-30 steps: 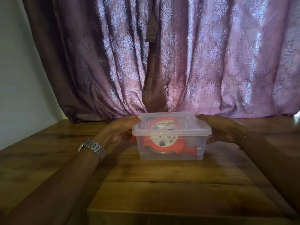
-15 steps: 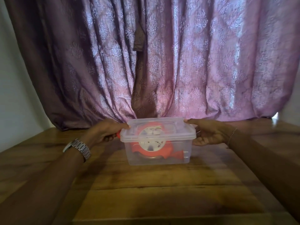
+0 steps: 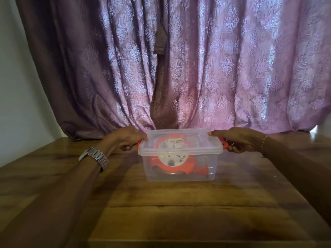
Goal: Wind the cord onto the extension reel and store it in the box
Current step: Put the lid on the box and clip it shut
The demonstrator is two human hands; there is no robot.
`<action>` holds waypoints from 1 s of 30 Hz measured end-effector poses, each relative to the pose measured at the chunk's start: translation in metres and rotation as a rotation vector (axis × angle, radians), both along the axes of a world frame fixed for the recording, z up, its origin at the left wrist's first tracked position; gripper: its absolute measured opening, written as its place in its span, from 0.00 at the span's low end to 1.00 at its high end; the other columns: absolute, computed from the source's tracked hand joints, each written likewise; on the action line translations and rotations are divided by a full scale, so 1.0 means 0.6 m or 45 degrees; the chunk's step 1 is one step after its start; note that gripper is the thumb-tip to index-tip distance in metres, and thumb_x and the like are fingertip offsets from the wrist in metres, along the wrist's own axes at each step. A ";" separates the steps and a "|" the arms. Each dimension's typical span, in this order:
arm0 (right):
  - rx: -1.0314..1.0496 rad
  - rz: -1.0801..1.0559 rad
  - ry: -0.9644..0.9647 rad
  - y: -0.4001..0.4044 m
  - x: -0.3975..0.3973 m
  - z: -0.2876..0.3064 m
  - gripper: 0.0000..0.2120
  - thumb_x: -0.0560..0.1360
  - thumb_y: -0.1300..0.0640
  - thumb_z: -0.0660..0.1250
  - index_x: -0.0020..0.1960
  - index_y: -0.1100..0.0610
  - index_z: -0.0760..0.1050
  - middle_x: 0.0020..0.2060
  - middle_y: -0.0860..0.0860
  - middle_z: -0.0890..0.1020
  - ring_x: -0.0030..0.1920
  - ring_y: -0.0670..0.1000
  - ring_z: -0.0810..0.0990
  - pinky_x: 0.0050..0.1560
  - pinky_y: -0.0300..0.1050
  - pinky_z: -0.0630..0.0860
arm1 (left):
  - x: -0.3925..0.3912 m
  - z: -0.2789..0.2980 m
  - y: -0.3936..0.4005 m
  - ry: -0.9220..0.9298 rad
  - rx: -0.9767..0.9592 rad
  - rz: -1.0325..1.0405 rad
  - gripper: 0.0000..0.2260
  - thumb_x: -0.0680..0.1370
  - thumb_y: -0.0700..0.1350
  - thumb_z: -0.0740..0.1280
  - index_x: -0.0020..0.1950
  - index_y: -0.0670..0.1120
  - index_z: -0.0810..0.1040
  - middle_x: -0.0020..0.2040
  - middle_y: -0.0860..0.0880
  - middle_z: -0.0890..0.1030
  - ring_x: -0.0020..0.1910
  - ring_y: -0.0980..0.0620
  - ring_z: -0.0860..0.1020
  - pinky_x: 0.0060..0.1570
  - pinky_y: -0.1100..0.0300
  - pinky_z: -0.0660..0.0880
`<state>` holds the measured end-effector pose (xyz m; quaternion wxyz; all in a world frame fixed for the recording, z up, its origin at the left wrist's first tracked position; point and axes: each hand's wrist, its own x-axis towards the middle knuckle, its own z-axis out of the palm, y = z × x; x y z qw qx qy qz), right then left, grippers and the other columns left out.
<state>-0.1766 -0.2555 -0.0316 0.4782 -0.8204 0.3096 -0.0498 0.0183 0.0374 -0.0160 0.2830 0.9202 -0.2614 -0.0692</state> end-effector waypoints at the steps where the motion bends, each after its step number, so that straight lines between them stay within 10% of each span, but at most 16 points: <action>1: -0.087 -0.011 0.011 0.002 0.001 0.003 0.26 0.68 0.33 0.69 0.31 0.56 0.71 0.23 0.51 0.71 0.23 0.48 0.66 0.25 0.36 0.61 | -0.001 0.000 0.000 -0.012 -0.005 -0.002 0.22 0.81 0.50 0.69 0.29 0.44 0.70 0.16 0.48 0.67 0.14 0.54 0.61 0.27 0.60 0.61; 22: -0.687 -0.047 -0.034 0.041 0.015 0.024 0.24 0.75 0.43 0.66 0.30 0.61 0.73 0.17 0.50 0.74 0.16 0.49 0.71 0.25 0.35 0.69 | 0.001 -0.029 0.003 0.047 -0.260 -0.010 0.23 0.81 0.46 0.70 0.27 0.45 0.69 0.16 0.49 0.65 0.14 0.53 0.60 0.21 0.66 0.57; 30: -0.743 -0.188 -0.333 0.075 0.039 -0.006 0.14 0.72 0.54 0.70 0.35 0.63 0.74 0.30 0.56 0.78 0.30 0.53 0.77 0.27 0.39 0.70 | -0.010 -0.040 0.024 -0.105 -0.241 0.110 0.21 0.80 0.55 0.68 0.35 0.41 0.81 0.20 0.50 0.73 0.20 0.52 0.69 0.25 0.64 0.65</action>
